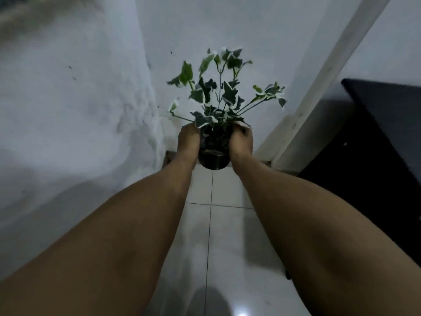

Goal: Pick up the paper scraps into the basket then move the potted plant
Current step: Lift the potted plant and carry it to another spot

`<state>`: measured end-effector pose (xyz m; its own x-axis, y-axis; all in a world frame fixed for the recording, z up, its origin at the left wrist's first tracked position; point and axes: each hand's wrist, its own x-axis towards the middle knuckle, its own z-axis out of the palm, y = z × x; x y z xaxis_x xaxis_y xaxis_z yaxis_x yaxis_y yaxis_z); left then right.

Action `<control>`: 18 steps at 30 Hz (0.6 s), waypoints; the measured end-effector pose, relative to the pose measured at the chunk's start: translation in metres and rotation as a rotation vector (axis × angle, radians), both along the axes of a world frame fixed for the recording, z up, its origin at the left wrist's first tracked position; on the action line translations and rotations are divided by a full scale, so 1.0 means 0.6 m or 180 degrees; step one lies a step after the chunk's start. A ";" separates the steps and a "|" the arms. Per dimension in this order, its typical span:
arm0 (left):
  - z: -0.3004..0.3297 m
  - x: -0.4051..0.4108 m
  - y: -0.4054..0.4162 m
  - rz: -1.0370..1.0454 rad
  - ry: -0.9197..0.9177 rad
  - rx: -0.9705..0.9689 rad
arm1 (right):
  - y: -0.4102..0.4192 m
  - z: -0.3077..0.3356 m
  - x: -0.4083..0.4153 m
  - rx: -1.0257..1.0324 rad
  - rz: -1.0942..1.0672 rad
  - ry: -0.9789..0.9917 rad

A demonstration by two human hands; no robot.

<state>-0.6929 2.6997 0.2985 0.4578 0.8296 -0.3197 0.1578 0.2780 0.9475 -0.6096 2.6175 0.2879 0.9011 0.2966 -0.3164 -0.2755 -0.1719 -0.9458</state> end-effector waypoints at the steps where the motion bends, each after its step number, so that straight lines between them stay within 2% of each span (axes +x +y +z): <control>1: -0.052 0.000 0.000 0.0023 -0.0050 -0.0054 | 0.003 -0.053 0.004 -0.0019 0.0005 0.0021; 7: -0.379 0.017 -0.001 0.0011 -0.0469 -0.0296 | 0.015 -0.394 0.030 -0.0097 -0.0065 0.0122; 10: -0.544 0.039 0.013 -0.0039 -0.0314 -0.0132 | 0.020 -0.539 0.050 -0.0122 -0.0132 0.0195; 15: -0.691 0.061 0.004 -0.0055 -0.0680 -0.0408 | 0.024 -0.700 0.078 -0.0053 -0.0377 0.0262; 18: -0.757 0.064 -0.007 0.0059 -0.0727 -0.0349 | 0.022 -0.772 0.080 -0.0085 -0.0421 0.0244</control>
